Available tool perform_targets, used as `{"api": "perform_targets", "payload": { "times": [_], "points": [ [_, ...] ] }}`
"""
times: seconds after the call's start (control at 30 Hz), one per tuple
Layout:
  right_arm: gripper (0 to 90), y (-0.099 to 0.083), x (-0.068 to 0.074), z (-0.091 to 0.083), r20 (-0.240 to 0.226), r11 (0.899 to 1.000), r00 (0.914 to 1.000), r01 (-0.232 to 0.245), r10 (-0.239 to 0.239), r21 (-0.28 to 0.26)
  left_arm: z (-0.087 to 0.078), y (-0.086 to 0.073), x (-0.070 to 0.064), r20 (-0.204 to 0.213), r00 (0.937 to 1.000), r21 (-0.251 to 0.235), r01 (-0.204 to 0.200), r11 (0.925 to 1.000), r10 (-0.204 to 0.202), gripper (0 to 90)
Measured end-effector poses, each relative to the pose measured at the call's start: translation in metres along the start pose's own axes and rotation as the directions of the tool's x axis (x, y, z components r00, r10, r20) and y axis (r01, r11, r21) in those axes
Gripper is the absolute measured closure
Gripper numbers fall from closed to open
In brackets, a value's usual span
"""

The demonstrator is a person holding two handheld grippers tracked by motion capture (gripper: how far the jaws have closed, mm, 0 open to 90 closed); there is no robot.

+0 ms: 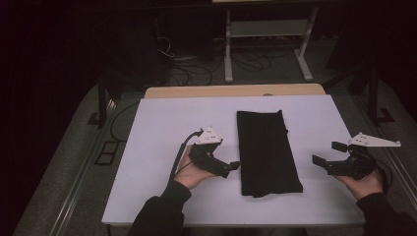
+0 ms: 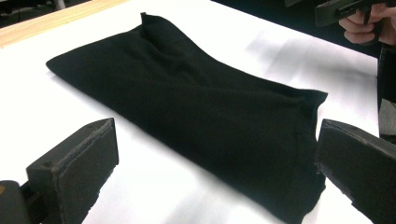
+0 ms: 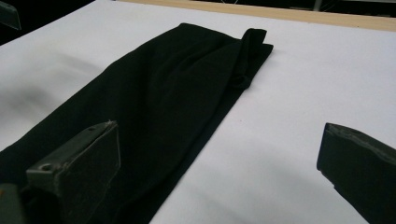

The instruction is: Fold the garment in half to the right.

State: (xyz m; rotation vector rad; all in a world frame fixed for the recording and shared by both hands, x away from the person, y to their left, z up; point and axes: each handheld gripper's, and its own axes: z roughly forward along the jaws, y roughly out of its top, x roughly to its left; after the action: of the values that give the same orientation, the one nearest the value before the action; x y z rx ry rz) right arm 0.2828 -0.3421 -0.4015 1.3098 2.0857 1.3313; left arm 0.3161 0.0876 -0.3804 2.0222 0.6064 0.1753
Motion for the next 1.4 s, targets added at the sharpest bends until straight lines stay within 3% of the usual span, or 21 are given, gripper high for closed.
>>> {"api": "perform_targets", "payload": {
  "times": [0.47,0.87,0.97,1.2,1.4],
  "points": [
    [0.0,-0.004,-0.001,0.0,0.006,1.0,1.0,-0.004,0.004,0.003,-0.032,-0.026,0.017,-0.043,0.998,-0.029,0.044,0.9986,-0.045,0.0],
    [0.0,-0.005,0.0,0.002,0.006,1.0,1.0,-0.003,0.002,0.016,-0.056,-0.044,0.027,-0.08,0.9951,-0.035,0.055,0.9979,-0.058,0.0],
    [0.0,-0.005,-0.001,0.002,0.006,1.0,1.0,-0.004,0.004,0.019,-0.063,-0.053,0.028,-0.106,0.9924,-0.061,0.055,0.9966,-0.061,0.0],
    [0.0,-0.006,0.0,0.003,0.002,1.0,1.0,0.0,0.0,0.024,-0.074,-0.065,0.033,-0.125,0.9892,-0.07,0.068,0.9952,-0.077,0.0],
    [0.0,-0.006,-0.001,0.003,0.0,1.0,1.0,0.002,-0.002,0.022,-0.093,-0.083,0.041,-0.16,0.9833,-0.091,0.073,0.9932,-0.087,0.0]
  ]
}}
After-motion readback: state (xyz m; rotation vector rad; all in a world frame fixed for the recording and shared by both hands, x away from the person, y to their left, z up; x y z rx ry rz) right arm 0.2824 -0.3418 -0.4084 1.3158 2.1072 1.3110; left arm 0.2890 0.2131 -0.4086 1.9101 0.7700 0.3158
